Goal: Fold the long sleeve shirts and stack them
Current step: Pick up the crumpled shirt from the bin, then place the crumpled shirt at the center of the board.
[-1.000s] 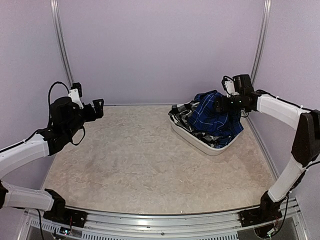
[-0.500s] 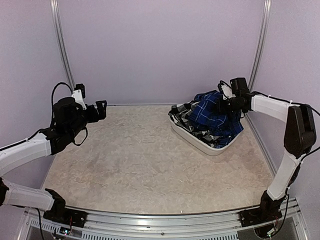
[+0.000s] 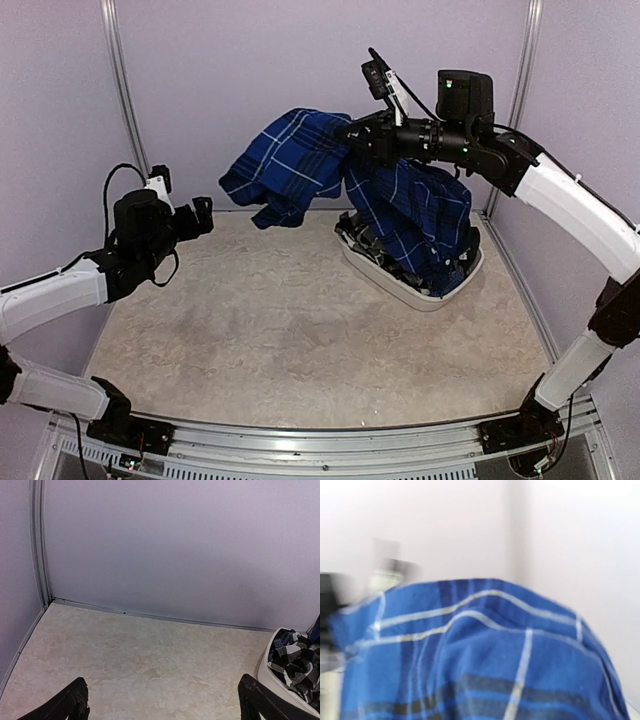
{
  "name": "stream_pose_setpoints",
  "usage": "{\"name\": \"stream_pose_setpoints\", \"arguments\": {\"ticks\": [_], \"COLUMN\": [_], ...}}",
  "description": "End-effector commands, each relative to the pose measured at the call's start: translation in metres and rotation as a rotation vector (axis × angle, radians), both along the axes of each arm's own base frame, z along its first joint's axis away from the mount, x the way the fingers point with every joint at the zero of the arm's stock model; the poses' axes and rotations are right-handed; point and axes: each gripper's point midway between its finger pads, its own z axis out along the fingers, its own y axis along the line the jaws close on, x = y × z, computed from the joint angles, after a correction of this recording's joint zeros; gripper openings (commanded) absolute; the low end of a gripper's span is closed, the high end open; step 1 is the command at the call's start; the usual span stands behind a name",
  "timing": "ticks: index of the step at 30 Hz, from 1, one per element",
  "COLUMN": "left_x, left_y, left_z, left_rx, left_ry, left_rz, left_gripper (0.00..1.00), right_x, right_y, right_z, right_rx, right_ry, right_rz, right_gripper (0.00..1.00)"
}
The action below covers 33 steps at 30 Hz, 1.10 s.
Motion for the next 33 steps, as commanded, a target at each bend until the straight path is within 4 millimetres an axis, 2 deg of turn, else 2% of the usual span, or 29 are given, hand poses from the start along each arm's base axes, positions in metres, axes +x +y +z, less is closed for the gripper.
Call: {"name": "stream_pose_setpoints", "arguments": {"ticks": [1,4,6,10,11,12,13,15,16,18,19,21,27,30,33], "left_x": [0.004,0.003,0.0,-0.011,-0.014,-0.016,-0.018,-0.022,-0.024,-0.026,-0.026,-0.025,-0.02,-0.017,-0.015], "left_y": [0.02,0.037,0.055,0.092,0.1,0.11,0.115,0.122,0.124,0.124,0.122,0.117,0.1,0.094,0.089], "left_z": [0.001,-0.002,-0.005,-0.008,-0.006,-0.006,-0.005,0.0,0.002,0.008,0.01,0.011,0.006,0.003,0.0], "left_rx": [-0.03,-0.068,-0.098,-0.151,-0.16,-0.167,-0.171,-0.171,-0.165,-0.158,-0.156,-0.154,-0.158,-0.155,-0.15], "left_ry": [0.024,0.045,0.057,0.052,0.045,0.042,0.041,0.028,0.02,0.004,-0.001,-0.003,-0.002,0.008,0.016], "left_rz": [0.126,0.194,0.264,0.35,0.365,0.388,0.4,0.412,0.416,0.409,0.396,0.365,0.294,0.277,0.266], "left_gripper": [0.99,0.99,0.99,0.99,0.99,0.99,0.99,0.99,0.99,0.99,0.99,0.99,0.99,0.99,0.99], "right_x": [-0.076,-0.079,-0.069,-0.072,-0.061,-0.046,-0.029,0.003,0.015,0.031,0.038,0.051,0.103,0.123,0.134], "right_y": [0.071,0.104,0.116,0.138,0.14,0.138,0.136,0.126,0.12,0.106,0.096,0.066,-0.043,-0.074,-0.083], "right_z": [0.01,-0.011,-0.026,-0.053,-0.062,-0.074,-0.089,-0.117,-0.13,-0.151,-0.158,-0.167,-0.204,-0.221,-0.232], "right_rx": [0.023,-0.012,-0.029,-0.036,-0.052,-0.077,-0.109,-0.171,-0.196,-0.245,-0.266,-0.297,-0.356,-0.446,-0.48], "right_ry": [-0.045,-0.004,0.043,0.124,0.136,0.162,0.189,0.251,0.284,0.324,0.328,0.321,0.378,0.355,0.357], "right_rz": [0.322,0.365,0.361,0.451,0.396,0.322,0.24,0.095,0.053,-0.016,-0.068,-0.193,-0.542,-0.693,-0.741], "right_gripper": [0.0,0.0,0.0,0.0,0.1,0.28,0.35,0.53,0.66,0.89,0.95,0.99,1.0,1.0,1.0]}}
